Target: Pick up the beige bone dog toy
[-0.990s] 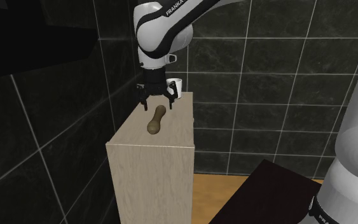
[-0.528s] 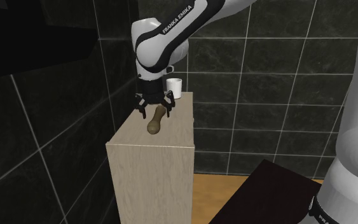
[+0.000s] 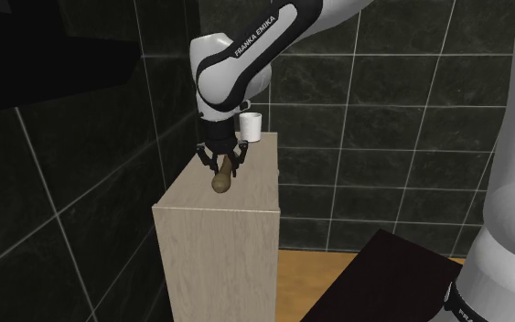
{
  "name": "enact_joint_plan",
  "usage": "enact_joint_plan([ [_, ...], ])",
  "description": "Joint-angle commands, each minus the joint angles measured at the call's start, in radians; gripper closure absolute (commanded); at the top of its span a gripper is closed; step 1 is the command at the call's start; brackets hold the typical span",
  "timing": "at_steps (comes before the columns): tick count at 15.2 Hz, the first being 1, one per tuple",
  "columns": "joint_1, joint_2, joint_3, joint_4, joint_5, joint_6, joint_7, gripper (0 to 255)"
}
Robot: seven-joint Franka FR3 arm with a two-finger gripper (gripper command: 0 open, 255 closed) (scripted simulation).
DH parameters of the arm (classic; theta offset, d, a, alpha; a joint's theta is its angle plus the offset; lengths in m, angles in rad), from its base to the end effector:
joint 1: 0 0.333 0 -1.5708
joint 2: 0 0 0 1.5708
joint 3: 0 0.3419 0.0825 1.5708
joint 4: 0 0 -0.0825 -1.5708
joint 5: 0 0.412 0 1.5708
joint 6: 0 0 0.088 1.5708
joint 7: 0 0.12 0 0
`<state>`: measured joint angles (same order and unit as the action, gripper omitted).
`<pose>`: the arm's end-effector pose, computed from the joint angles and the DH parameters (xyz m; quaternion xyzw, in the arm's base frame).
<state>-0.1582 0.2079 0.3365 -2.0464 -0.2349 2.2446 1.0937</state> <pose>0.6030 0.0948 0.3406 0.9242 -0.3776 0.0368 0.0446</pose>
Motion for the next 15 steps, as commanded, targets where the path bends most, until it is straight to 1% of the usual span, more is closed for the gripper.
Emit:
enact_joint_plan([
  [1,0.000,0.000,0.000,0.000,0.000,0.000,0.000,255],
  [5,0.001,0.001,0.000,0.000,0.000,-0.001,0.001,255],
  [15,-0.006,-0.066,0.010,0.058,0.043,-0.117,-0.038,255],
])
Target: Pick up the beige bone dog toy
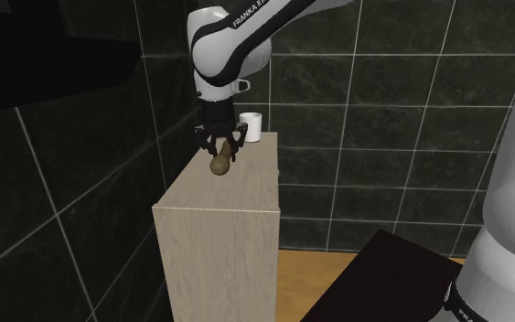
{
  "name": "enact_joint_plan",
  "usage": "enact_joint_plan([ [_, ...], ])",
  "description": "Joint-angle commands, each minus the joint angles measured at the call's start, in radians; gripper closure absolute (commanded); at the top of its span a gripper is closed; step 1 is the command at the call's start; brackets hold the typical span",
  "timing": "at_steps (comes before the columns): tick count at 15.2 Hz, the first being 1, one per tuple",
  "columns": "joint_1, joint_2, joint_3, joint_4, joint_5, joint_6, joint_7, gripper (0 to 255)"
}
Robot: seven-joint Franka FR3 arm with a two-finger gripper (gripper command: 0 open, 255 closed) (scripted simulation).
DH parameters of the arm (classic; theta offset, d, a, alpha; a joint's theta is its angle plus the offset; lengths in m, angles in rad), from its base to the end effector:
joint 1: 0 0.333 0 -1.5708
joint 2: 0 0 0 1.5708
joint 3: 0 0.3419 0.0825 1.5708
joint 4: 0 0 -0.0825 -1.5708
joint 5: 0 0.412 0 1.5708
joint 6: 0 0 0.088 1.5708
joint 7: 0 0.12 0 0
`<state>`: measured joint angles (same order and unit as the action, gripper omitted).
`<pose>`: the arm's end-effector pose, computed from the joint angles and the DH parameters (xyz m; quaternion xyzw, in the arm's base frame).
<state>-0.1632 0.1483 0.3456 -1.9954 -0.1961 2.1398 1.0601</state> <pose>0.6033 0.0955 0.3902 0.9241 -0.3777 0.0365 0.0448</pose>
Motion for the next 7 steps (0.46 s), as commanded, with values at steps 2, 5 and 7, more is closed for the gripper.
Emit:
enact_joint_plan([
  [2,-0.001,-0.018,0.002,0.021,0.011,-0.037,-0.011,255],
  [5,-0.002,-0.033,0.003,0.044,0.021,-0.073,-0.020,255],
  [7,-0.002,-0.034,0.003,0.045,0.021,-0.075,-0.021,255],
])
